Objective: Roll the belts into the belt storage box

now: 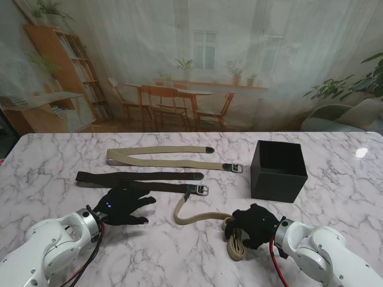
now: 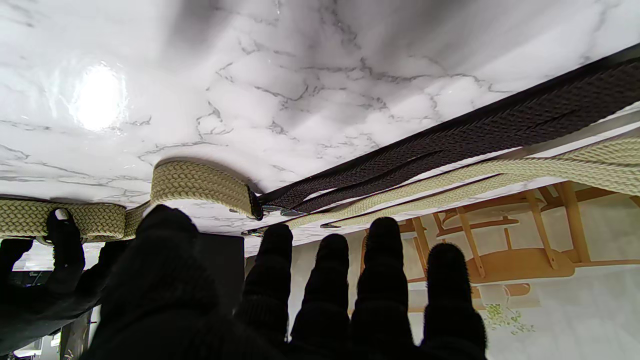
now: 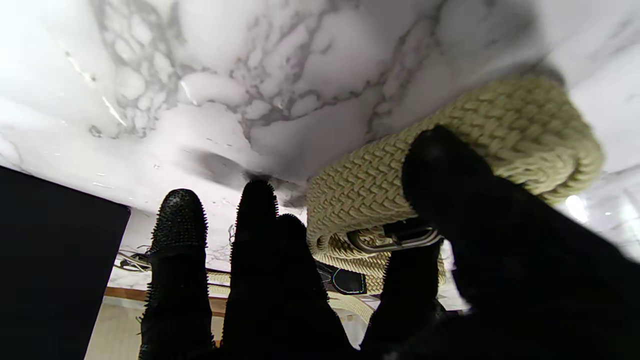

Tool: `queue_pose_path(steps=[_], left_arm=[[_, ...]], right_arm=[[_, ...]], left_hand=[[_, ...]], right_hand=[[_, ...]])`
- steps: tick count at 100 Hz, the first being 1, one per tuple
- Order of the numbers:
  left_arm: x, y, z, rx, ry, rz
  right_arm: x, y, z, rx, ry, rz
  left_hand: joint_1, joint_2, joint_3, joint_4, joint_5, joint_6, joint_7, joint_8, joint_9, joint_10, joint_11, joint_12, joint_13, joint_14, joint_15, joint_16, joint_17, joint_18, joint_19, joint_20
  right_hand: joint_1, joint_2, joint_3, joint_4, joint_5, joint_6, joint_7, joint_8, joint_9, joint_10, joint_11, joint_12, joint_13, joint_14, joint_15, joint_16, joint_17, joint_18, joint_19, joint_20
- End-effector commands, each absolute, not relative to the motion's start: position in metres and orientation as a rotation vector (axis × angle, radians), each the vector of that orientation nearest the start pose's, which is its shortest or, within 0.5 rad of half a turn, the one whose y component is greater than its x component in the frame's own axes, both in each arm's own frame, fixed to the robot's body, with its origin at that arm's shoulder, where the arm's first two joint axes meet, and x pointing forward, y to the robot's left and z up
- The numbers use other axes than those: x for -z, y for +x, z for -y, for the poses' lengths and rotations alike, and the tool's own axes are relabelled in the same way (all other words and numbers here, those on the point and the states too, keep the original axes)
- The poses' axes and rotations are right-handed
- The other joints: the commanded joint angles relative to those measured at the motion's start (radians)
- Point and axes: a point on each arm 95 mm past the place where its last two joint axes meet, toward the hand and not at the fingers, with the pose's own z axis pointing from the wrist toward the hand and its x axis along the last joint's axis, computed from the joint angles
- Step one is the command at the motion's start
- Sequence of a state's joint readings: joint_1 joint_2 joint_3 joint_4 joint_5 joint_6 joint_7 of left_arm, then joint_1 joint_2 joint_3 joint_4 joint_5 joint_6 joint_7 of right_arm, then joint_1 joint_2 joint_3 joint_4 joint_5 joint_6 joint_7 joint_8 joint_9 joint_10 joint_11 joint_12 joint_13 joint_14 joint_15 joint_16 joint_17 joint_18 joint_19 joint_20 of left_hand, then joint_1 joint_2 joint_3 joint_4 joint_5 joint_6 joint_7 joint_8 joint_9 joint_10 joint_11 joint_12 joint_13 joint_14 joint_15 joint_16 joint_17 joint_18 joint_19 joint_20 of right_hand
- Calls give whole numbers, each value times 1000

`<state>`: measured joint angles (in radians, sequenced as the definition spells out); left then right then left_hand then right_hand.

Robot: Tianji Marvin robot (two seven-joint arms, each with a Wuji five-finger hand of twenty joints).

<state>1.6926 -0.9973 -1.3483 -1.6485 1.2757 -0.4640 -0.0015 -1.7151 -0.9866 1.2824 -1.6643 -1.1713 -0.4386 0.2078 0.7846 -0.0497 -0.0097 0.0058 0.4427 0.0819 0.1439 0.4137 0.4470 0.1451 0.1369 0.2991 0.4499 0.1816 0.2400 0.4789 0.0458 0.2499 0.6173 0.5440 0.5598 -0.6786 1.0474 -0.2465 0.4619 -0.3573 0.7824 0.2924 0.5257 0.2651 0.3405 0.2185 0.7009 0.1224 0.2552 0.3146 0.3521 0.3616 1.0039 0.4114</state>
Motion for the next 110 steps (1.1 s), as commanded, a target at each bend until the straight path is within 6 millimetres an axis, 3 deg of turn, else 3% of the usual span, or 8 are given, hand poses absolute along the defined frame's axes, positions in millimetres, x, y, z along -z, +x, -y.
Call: queue_pose_path(steps=[1,15,30,43,69,76,87,110], left_arm=[[340,358,-31,1412,-771,-1980],[340,358,-32,1410,-771,-1980],[340,358,-32,1410,-772,-1978],[340,358,-32,1410,-771,-1978],[340,357,-32,1411,-774,-1979],[340,357,-32,1410,-775,-1979],[340,357,-32,1410,-773,-1981],[340,358,-32,1411,-771,-1982]], right_arm=[[383,329,17,-1300,985,-2199],[386,329,15,-1311,1022,-2188],[388,330,13,-1332,1037,-2170],[391,332,11,-1372,1042,-2138],[395,334,10,-1435,1050,-2077],[395,334,10,-1438,1051,-2069],[394,333,11,-1434,1052,-2057],[387,329,13,-1444,1026,-2028]], left_hand=[[22,53,-18,-23,23,21,9,7,-22,9,0,-5,-4,4,-17,-2,-17,30,-30,-13],[22,54,-17,-23,22,21,9,7,-22,8,0,-5,-5,5,-18,-2,-18,30,-31,-13],[23,54,-17,-23,23,21,9,7,-21,9,0,-5,-5,6,-18,-2,-18,31,-31,-13],[23,55,-17,-23,23,21,9,7,-21,7,0,-5,-4,5,-18,-2,-18,30,-31,-12],[22,54,-17,-23,24,22,10,7,-21,8,0,-4,-5,6,-18,-2,-17,30,-32,-13],[21,55,-18,-23,24,21,10,7,-21,8,0,-4,-5,5,-18,-2,-18,31,-32,-13],[20,55,-18,-23,24,21,10,8,-20,8,0,-4,-5,4,-18,-2,-18,30,-32,-12],[19,55,-18,-23,25,20,10,8,-19,7,1,-4,-4,5,-18,-2,-18,30,-33,-12]], right_hand=[[-63,35,-21,-15,161,153,320,17,-49,0,-36,-16,-24,22,-37,-48,-14,59,-18,-27],[-64,31,-4,-14,111,202,451,17,-43,-5,-31,-14,-43,28,-47,-78,-37,74,-35,-63],[-79,27,6,-11,72,211,552,9,22,-43,-4,-4,-46,6,-38,-79,-62,84,-34,-75],[-78,17,19,-6,65,200,618,1,93,-125,62,29,-49,0,-31,-78,-66,82,-32,-80],[-36,10,38,-5,115,163,663,-7,244,-202,171,75,9,-21,-7,-68,-63,73,-32,-86],[-47,8,36,-5,114,161,670,-7,151,-193,136,66,-40,-9,-30,-75,-79,84,-42,-91],[-66,4,42,0,129,156,672,-10,-25,-118,92,52,-87,12,-40,-77,-95,101,-40,-90],[-73,3,42,3,143,134,659,-17,-99,-109,44,24,-121,22,-43,-86,-122,122,-50,-95]])
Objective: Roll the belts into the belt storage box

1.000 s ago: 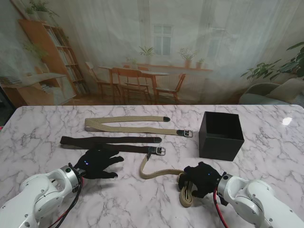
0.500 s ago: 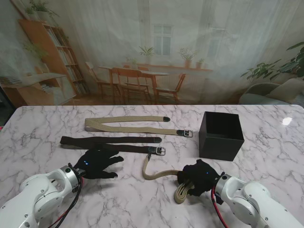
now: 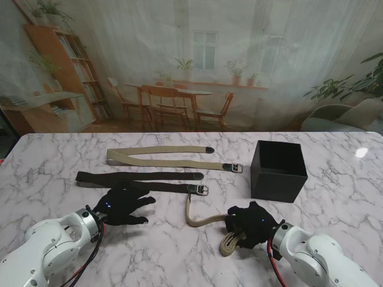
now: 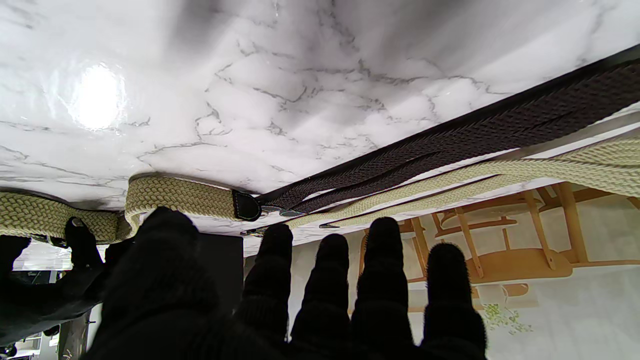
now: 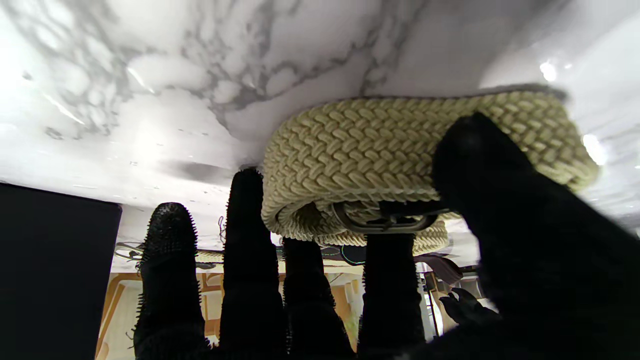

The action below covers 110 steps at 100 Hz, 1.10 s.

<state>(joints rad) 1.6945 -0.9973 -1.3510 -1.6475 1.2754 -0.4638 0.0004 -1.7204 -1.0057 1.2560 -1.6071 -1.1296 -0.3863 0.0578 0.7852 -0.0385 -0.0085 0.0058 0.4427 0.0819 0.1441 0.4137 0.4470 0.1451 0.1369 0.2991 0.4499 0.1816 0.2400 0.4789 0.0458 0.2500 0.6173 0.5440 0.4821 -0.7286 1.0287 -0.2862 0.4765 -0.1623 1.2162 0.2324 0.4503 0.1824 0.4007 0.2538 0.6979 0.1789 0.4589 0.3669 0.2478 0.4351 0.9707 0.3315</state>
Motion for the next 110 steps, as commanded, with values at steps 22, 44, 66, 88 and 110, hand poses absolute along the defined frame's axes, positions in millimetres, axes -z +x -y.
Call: queue_pose_path(steps=[22,44,66,88,110], left_arm=[[340,358,-32,1412,-772,-1984],[340,358,-32,1410,-773,-1983],[340,358,-32,1411,-774,-1981],[341,358,-32,1413,-773,-1979],[341,358,-33,1413,-772,-1974]], right_arm=[[391,331,13,-1445,1035,-2020],[391,333,12,-1497,1023,-1951],[391,334,17,-1526,1015,-1894],[396,335,17,-1562,1015,-1866],[399,335,15,-1579,1032,-1818]], left_hand=[[18,43,-19,-23,26,21,10,8,-19,8,0,-4,-4,4,-18,-2,-18,31,-33,-12],[18,44,-19,-23,25,21,10,8,-20,7,0,-4,-5,3,-18,-2,-19,31,-33,-12],[18,43,-19,-23,26,21,10,8,-20,7,1,-4,-4,5,-18,-1,-18,31,-34,-12],[19,43,-18,-23,24,22,10,8,-20,7,1,-4,-3,4,-17,-1,-19,31,-34,-11],[20,43,-18,-23,22,22,9,8,-21,7,1,-3,-2,4,-17,-1,-18,31,-34,-11]], right_hand=[[36,55,49,37,142,-39,214,38,260,-71,19,-9,-18,-67,-219,-139,2,42,-14,-25],[78,81,27,31,111,-86,168,40,573,-186,249,144,140,-128,-160,-77,41,27,1,-28],[105,105,30,34,71,-47,-144,71,775,-244,363,209,292,-190,-77,16,112,-17,57,12],[90,169,78,167,-259,-94,-568,3,934,-207,364,197,431,-183,-10,66,184,-17,98,36],[152,255,85,180,-343,-183,-533,-15,1009,-168,334,196,571,-139,89,96,295,3,156,38]])
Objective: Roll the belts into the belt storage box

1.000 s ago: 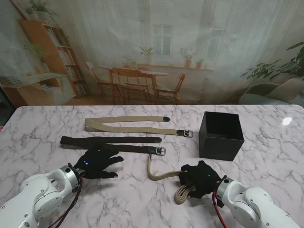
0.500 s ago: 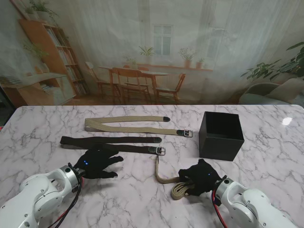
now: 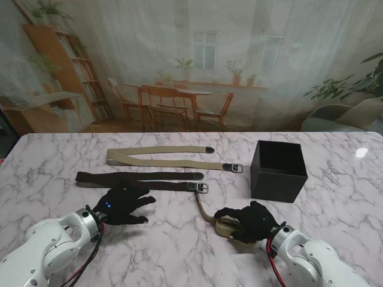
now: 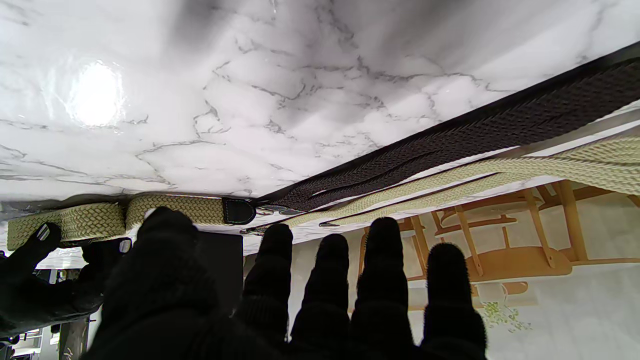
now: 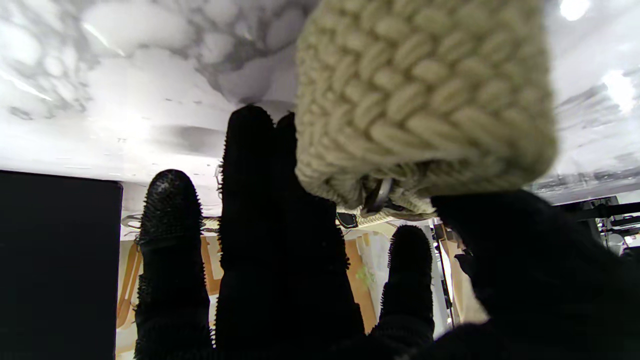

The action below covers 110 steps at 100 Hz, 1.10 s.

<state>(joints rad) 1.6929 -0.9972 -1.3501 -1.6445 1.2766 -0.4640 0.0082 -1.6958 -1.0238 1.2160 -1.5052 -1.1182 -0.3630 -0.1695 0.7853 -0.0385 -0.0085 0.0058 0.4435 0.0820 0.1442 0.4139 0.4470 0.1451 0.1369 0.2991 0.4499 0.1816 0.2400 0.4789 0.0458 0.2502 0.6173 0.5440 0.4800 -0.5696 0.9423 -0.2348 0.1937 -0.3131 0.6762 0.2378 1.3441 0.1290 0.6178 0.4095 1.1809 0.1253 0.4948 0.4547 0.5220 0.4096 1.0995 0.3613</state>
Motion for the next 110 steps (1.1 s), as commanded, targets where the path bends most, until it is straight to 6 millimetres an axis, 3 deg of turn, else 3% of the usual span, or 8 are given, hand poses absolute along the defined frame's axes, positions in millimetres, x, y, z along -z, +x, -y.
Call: queue_pose_path(steps=[1,26,45,57,64,75,90,110], left_arm=[[341,358,-33,1412,-772,-1974],[341,357,-34,1412,-770,-1970],[341,357,-35,1413,-770,-1967],[341,357,-34,1414,-770,-1967],[341,357,-34,1414,-771,-1968],[341,357,-34,1414,-770,-1969],[341,358,-34,1416,-769,-1968],[341,358,-34,1420,-768,-1967]], right_arm=[[399,335,14,-1579,1030,-1817],[400,336,12,-1615,1020,-1805],[396,334,11,-1642,1015,-1837],[395,334,13,-1636,1005,-1852],[394,333,13,-1625,1014,-1866],[391,332,16,-1605,1002,-1911],[383,328,17,-1538,1005,-2027],[370,324,16,-1457,1046,-2142]], left_hand=[[19,43,-19,-23,21,21,9,7,-22,8,1,-4,-3,4,-17,-1,-18,31,-34,-11],[21,43,-18,-23,21,22,9,7,-19,8,3,-3,-2,4,-16,0,-19,31,-34,-11],[22,43,-19,-23,21,21,9,7,-17,6,4,-3,-1,5,-16,0,-18,30,-33,-11],[24,45,-18,-23,23,21,10,7,-17,7,4,-3,0,4,-15,0,-19,30,-34,-11],[21,47,-19,-23,23,21,10,7,-17,6,4,-3,0,3,-16,0,-19,30,-34,-11],[21,46,-19,-23,23,21,11,7,-17,6,4,-3,0,3,-16,0,-19,30,-34,-11],[21,47,-19,-23,23,21,10,7,-17,6,4,-3,0,4,-16,0,-20,32,-34,-11],[22,47,-19,-23,24,21,11,8,-17,6,4,-3,1,3,-16,0,-20,32,-35,-11]], right_hand=[[157,101,172,128,-60,-42,9,-21,114,-113,114,39,90,-84,55,8,24,30,28,8],[265,217,130,119,265,-172,-73,-52,92,-70,134,61,122,-9,91,-7,37,94,26,-38],[304,244,72,127,561,-266,146,82,28,-76,213,106,86,-24,74,-5,-52,127,-41,-36],[254,220,111,125,726,-128,138,70,44,-98,192,85,53,-51,30,-8,-67,87,-61,-20],[201,116,193,-15,730,-8,206,-115,84,-114,121,44,45,-78,4,-8,-68,48,-58,-11],[106,-42,311,-64,683,155,300,-163,108,-173,-5,-9,22,-136,-40,-32,-80,-3,-51,-22],[-195,43,192,146,646,337,37,76,49,-208,-140,-50,-32,-165,-103,-87,-105,-58,-33,-35],[-347,136,-99,143,453,471,-57,150,-95,-208,-247,-117,-150,-192,-192,-146,-148,-110,-35,-33]])
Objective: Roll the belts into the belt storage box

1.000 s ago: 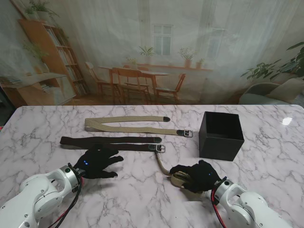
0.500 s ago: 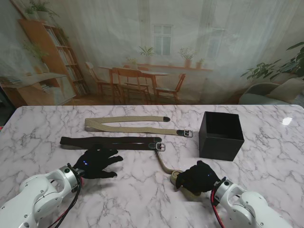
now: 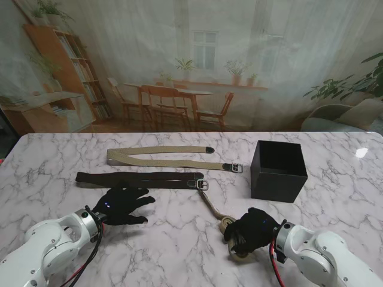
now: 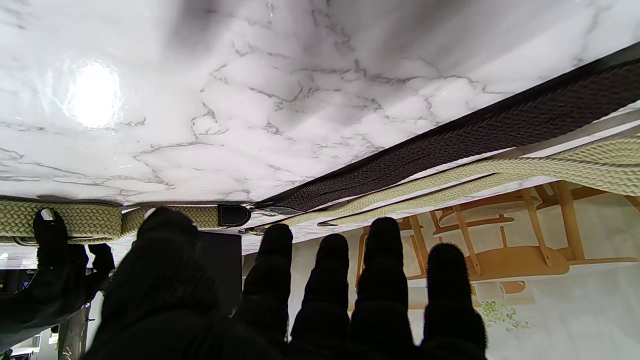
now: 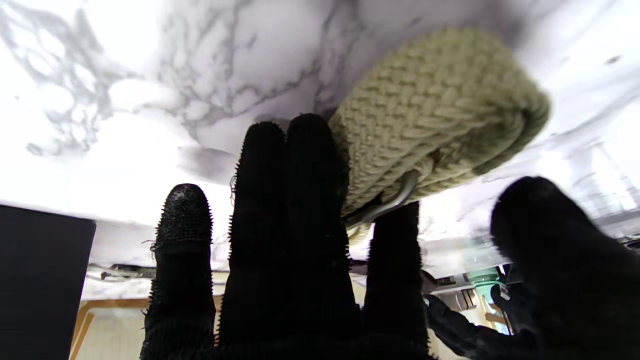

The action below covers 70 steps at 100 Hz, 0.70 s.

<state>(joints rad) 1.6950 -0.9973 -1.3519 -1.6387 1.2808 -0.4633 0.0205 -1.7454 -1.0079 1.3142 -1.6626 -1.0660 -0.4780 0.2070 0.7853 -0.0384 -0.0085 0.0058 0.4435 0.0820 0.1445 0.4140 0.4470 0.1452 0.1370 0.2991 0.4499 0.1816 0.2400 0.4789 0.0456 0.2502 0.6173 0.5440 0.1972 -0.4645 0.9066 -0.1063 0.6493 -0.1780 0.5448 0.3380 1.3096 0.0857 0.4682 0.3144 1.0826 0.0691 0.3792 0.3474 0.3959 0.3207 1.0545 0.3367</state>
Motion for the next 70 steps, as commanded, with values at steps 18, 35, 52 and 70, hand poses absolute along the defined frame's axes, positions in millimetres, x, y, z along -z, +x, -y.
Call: queue_pose_path(steps=[18,35,52,70], left_arm=[[342,358,-34,1422,-772,-1965],[342,358,-34,1421,-774,-1963],[342,358,-34,1420,-774,-1966],[341,358,-34,1420,-774,-1967]], right_arm=[[360,323,16,-1393,1079,-2214],[355,322,19,-1320,1061,-2271],[357,324,19,-1252,969,-2275],[364,324,16,-1270,911,-2226]], left_hand=[[21,48,-19,-23,23,21,10,7,-17,6,4,-3,0,5,-16,0,-19,31,-34,-11],[23,48,-18,-23,23,21,10,7,-18,5,4,-3,-1,3,-16,0,-19,32,-34,-11],[22,48,-19,-23,23,21,10,7,-17,6,4,-3,1,4,-15,1,-20,32,-35,-11],[22,49,-19,-23,23,20,11,7,-17,5,4,-3,1,4,-15,1,-20,32,-35,-11]], right_hand=[[-17,16,-69,45,-140,389,32,68,-168,-182,-144,-88,-144,-177,-130,-93,-34,-60,5,-15],[117,-170,414,121,-226,404,16,109,-229,-225,-174,-125,-209,-240,-157,-161,-35,-122,-9,-40],[379,-244,552,79,-190,371,111,142,-130,-299,-179,-133,-148,-292,-168,-175,29,-225,2,-48],[483,-274,389,-105,-35,173,292,87,-11,-247,-164,-97,-87,-216,-133,-164,66,-199,20,-53]])
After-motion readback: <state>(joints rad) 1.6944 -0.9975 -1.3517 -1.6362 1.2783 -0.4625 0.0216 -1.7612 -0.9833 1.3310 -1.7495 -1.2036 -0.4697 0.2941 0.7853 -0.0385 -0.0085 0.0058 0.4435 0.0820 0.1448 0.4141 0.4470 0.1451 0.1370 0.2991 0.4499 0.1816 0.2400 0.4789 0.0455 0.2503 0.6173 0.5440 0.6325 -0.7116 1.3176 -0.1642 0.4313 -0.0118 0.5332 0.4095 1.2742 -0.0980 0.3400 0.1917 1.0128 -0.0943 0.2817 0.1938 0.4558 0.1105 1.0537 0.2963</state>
